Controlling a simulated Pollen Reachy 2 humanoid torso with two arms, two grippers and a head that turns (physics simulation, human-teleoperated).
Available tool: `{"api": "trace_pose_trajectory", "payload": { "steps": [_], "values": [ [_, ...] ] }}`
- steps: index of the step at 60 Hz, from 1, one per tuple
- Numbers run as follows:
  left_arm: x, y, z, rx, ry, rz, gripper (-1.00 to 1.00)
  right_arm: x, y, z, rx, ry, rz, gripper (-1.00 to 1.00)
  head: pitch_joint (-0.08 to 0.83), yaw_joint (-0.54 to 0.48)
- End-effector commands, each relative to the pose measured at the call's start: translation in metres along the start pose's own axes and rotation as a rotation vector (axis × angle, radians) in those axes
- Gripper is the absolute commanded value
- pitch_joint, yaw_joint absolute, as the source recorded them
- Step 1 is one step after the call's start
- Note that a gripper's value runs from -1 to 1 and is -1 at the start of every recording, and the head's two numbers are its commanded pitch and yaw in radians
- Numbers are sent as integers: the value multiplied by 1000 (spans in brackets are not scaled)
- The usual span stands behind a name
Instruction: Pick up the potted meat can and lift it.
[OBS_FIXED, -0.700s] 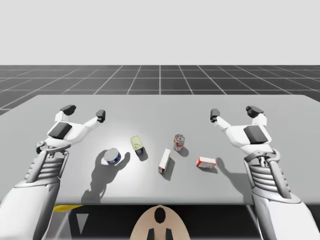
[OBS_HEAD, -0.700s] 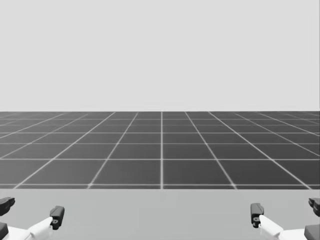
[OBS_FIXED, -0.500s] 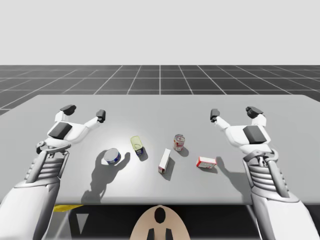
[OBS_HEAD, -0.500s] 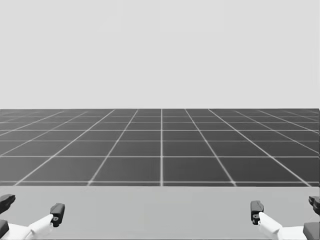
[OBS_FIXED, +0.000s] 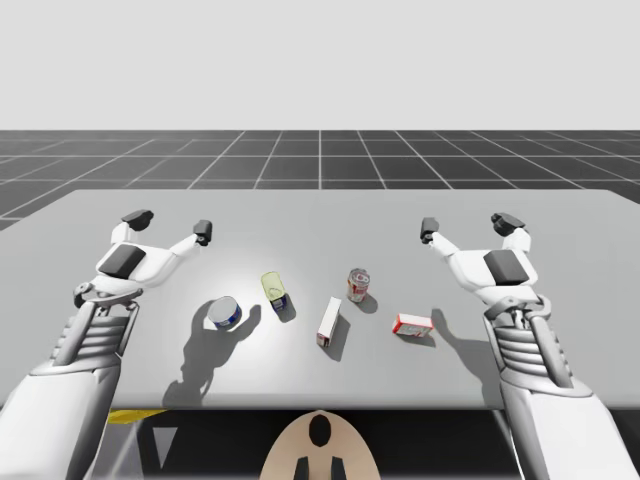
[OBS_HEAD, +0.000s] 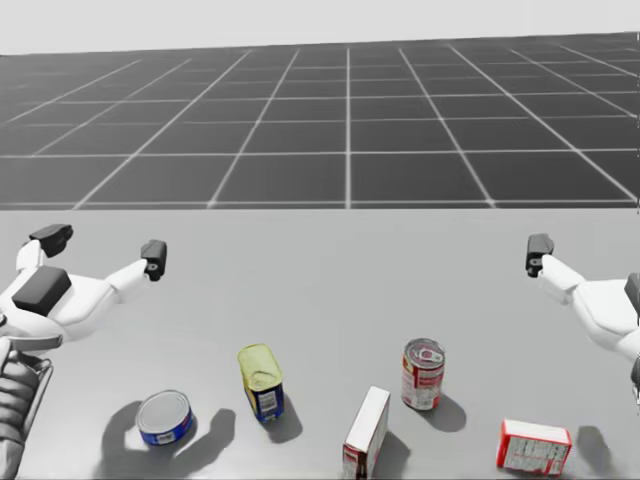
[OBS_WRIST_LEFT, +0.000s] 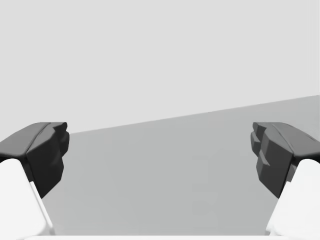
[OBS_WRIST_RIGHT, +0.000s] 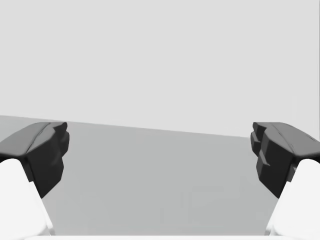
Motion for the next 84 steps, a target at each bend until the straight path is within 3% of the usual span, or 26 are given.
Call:
{"api": "trace_pose_trajectory", "payload": {
  "steps": [1,20,33,41,45,54,59,68,84],
  "values": [
    [0,0,0,0,2,-1,-1000,0,0,-1,0,3,4,-1000,444,86],
    [-2,-1,-2,-6,11,-4,-1000,0,-1,-1,4,4,7,-1000,614,171],
    [0,-3,0,-32,18,2,-1000,0,-1,0,0,4,5,-1000,660,186],
    [16,-5,9,-134,98,22,-1000,0,1,1,0,6,6,-1000,663,185],
    [27,-4,15,-196,133,79,-1000,0,1,1,-1,6,5,-1000,668,185],
    [44,0,28,-384,265,112,-1000,-1,2,2,-4,12,8,-1000,669,191],
    [40,-4,36,-535,368,85,-1000,-1,2,3,-3,13,9,-1000,667,192],
    [20,-13,45,-639,483,0,-1000,-1,2,3,-2,13,9,-1000,662,193],
    [-16,-33,48,-778,573,-2,-1000,-2,3,2,1,13,9,-1000,657,196]
  ]
}}
